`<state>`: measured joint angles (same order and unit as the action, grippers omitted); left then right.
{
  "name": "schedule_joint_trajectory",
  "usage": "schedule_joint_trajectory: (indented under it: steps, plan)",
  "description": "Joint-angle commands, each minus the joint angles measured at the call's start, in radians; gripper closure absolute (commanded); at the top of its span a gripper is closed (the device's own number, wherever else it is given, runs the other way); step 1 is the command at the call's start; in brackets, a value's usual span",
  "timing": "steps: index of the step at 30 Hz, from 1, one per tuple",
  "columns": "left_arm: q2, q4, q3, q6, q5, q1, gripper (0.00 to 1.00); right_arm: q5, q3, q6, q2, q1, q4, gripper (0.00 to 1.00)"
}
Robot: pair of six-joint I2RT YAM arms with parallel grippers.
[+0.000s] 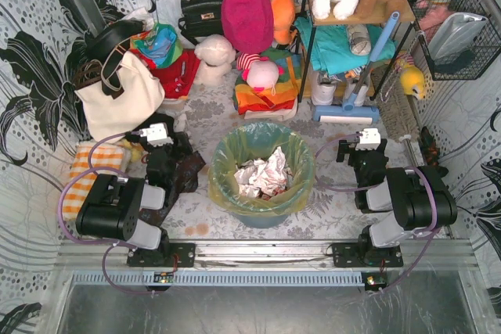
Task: Tie the trash bag
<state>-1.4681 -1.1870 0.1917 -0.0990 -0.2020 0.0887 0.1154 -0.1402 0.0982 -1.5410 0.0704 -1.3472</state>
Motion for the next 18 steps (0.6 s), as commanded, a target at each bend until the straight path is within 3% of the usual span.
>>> schedule_joint_trajectory:
  steps: [1, 18]
  plan:
    - [-0.003, -0.034, 0.018, 0.016, 0.008, -0.006, 0.02, -0.002, -0.018, -0.007, -0.001, -0.007, -0.024, 0.03]
    - [-0.005, -0.036, 0.02, 0.019, 0.009, -0.006, 0.02, -0.007, -0.024, -0.008, 0.001, -0.009, -0.01, 0.03]
